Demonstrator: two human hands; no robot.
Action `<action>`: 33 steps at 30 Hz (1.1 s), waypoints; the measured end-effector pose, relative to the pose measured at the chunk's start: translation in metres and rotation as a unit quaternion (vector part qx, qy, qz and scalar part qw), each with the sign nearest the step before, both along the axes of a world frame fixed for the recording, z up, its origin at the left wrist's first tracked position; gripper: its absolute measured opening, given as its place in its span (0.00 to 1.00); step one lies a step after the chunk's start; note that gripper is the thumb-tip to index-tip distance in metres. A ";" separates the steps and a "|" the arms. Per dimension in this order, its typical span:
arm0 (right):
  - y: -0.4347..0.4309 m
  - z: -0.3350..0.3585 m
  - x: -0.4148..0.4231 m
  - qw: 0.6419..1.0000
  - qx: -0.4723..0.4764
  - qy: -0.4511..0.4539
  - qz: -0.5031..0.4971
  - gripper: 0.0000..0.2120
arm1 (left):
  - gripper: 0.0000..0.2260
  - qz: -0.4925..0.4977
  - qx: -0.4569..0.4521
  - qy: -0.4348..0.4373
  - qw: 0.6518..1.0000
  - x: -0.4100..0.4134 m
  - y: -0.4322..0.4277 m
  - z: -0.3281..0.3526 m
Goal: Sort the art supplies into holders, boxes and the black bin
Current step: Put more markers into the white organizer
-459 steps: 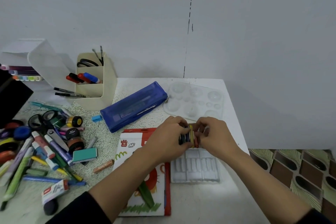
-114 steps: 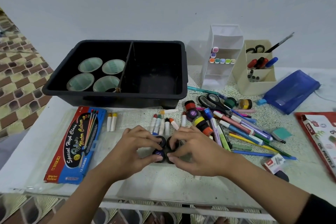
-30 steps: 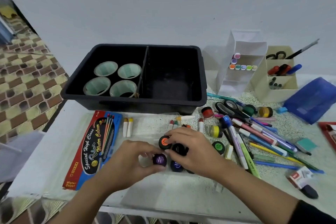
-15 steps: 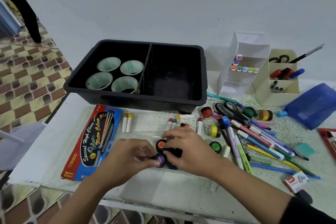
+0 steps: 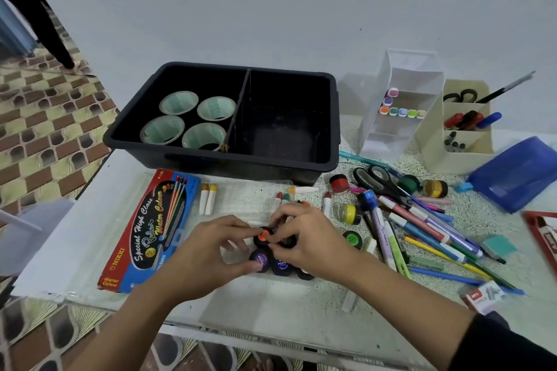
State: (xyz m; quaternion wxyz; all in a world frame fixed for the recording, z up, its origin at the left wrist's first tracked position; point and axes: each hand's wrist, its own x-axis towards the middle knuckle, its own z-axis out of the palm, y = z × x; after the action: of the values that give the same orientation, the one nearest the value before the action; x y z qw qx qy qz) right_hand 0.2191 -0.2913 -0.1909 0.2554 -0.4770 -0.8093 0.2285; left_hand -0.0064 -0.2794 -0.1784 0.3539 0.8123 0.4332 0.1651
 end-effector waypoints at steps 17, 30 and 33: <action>-0.002 0.003 -0.004 1.000 -0.009 -0.007 -0.011 0.05 | 0.25 0.037 -0.059 -0.057 0.996 -0.004 0.000 -0.013; -0.003 0.017 0.005 0.996 -0.041 0.033 -0.069 0.04 | 0.22 0.004 0.022 0.033 0.999 0.000 0.006 -0.001; -0.019 0.016 0.028 0.986 0.019 0.083 -0.143 0.06 | 0.19 0.009 0.046 0.009 0.999 0.011 0.007 0.011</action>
State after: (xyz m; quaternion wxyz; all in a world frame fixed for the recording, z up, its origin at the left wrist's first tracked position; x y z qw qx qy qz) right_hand 0.2471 -0.3102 -0.1746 0.3611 -0.5621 -0.7129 0.2130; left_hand 0.0045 -0.2724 -0.1672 0.3105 0.8253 0.4357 0.1804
